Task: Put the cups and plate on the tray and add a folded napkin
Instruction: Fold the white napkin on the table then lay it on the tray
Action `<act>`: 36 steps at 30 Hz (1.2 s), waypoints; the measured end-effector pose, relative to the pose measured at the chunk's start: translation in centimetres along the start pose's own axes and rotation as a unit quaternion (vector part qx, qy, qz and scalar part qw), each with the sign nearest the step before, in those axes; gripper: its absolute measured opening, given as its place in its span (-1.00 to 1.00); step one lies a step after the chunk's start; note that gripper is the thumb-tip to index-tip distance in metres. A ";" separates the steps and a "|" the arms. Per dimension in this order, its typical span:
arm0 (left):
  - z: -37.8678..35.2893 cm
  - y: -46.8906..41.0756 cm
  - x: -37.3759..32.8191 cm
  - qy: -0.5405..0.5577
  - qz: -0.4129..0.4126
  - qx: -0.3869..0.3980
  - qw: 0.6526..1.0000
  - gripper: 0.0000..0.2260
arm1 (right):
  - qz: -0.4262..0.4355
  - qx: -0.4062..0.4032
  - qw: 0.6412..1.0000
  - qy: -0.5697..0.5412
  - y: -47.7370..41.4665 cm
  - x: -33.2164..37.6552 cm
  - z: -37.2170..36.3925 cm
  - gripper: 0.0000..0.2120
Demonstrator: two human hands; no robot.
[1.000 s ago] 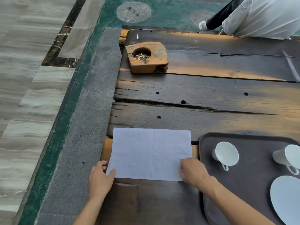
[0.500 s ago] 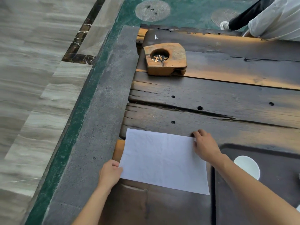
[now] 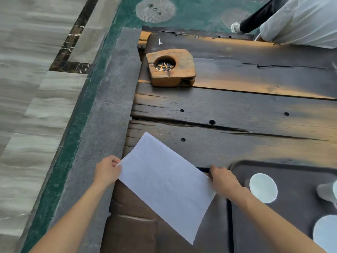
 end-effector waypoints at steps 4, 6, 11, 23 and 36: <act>0.4 -1.2 -3.5 -0.019 -0.049 -0.010 0.999 -0.88 | -0.018 -0.006 0.998 -0.056 1.6 0.4 -0.9 -0.86; 0.4 -1.7 -5.5 -0.023 -0.078 -0.015 0.997 -0.87 | -0.031 0.007 0.996 -0.082 2.5 0.4 -1.8 -0.90; -0.6 -2.7 -10.4 -0.020 -0.148 -0.005 0.989 -0.93 | -0.042 0.064 0.988 -0.135 4.7 1.0 -5.6 -0.89; -5.0 -4.1 -18.1 -0.049 -0.273 0.017 0.961 -0.90 | -0.016 0.180 0.970 -0.163 5.6 3.9 -7.8 -0.90; -4.4 -6.2 -17.2 -0.146 -0.289 0.074 0.943 -0.86 | 0.032 -0.095 0.991 -0.086 -7.6 2.9 9.1 -0.70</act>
Point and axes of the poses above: each hand's wrist, its own y-axis away from the middle knuckle, its own z-axis out of the back of the hand, x = y × z, the point moved 7 cm from there along -y, towards the middle knuckle, and after that the axes turned 10 degrees about z, right-handed, at the moved point
